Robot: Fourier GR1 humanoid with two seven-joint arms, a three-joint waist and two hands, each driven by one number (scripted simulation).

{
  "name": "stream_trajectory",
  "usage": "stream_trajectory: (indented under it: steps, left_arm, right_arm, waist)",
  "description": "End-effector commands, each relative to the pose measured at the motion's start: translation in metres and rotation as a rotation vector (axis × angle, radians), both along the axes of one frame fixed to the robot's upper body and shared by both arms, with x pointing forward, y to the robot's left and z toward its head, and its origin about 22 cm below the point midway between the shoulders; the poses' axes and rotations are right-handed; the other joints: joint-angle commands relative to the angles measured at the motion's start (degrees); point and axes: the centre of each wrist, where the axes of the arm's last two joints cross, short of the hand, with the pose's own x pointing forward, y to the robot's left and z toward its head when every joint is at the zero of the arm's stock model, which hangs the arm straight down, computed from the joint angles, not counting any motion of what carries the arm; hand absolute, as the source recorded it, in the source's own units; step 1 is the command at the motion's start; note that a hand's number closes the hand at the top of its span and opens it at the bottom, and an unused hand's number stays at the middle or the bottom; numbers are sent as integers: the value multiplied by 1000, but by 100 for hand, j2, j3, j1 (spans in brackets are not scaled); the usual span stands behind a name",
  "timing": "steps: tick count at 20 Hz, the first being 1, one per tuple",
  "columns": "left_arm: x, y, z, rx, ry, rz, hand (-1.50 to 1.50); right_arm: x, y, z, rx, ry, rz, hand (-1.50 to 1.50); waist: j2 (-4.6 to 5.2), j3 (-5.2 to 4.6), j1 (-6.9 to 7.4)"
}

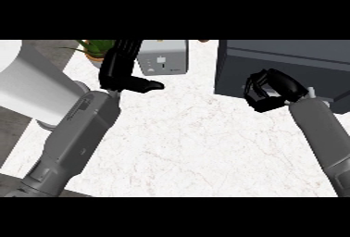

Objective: Pick up the cup, place it into the drawer and close the drawer

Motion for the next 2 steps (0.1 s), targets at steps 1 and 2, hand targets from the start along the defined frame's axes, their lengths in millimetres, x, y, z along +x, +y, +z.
stream_trajectory:
  steps: [1, 2]
  left_arm:
    - [1, -2, 6, -11, -17, -15, -150]
    - [-1, 4, 0, -11, -7, -8, -150]
  right_arm:
    - [31, -25, 89, -63, -223, -204, 150]
    - [30, -29, 90, -68, -212, -208, 150]
  waist:
    - [59, -95, 182]
    - [60, -101, 202]
